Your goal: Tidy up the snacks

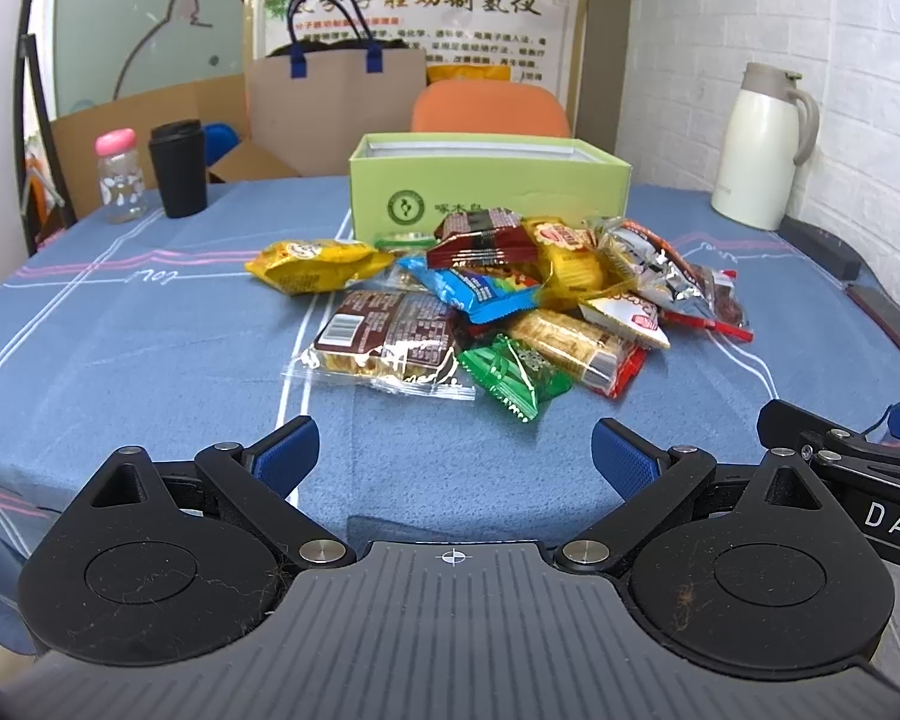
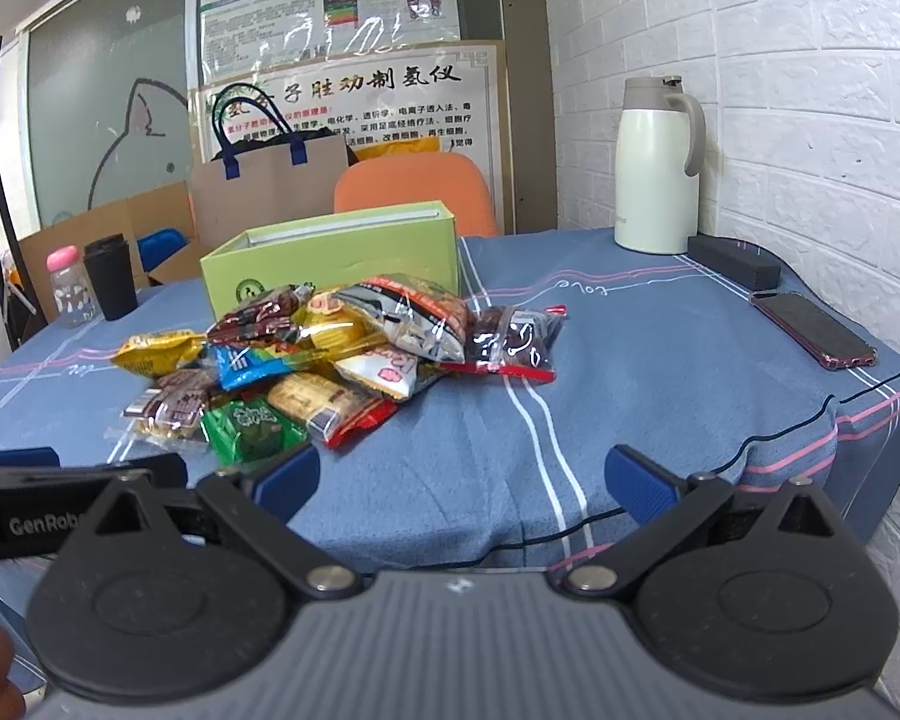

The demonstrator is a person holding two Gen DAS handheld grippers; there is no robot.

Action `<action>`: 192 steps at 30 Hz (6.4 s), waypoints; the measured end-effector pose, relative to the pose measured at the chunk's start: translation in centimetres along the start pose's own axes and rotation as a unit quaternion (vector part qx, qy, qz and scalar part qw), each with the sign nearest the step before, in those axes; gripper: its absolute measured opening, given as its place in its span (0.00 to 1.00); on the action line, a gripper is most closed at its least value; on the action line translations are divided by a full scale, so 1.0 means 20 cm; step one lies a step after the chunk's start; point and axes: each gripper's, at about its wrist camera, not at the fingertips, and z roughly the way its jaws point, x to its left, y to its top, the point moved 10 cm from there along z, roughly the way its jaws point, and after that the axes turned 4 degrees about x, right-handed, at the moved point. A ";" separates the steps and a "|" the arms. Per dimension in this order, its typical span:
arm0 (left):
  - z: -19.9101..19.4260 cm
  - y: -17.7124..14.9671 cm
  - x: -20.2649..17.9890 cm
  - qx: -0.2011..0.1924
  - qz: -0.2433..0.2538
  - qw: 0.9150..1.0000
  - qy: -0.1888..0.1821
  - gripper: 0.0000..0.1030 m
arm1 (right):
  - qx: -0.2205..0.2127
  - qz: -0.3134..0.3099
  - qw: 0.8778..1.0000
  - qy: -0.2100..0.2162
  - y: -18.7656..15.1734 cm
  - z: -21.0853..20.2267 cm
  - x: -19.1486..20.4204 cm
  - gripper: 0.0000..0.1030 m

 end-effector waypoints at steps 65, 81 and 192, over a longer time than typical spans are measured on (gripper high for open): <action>0.52 0.42 0.17 0.073 -0.034 0.997 -0.001 0.81 | 0.085 -0.003 0.995 0.057 0.10 0.70 0.00 0.99; 0.61 0.64 0.23 0.056 0.005 0.997 -0.056 0.82 | 0.014 -0.117 0.974 0.192 0.43 0.57 0.48 0.99; 0.77 0.81 0.85 0.069 -0.129 0.970 -0.192 0.19 | 0.059 -0.259 0.915 0.303 0.54 0.85 1.44 0.67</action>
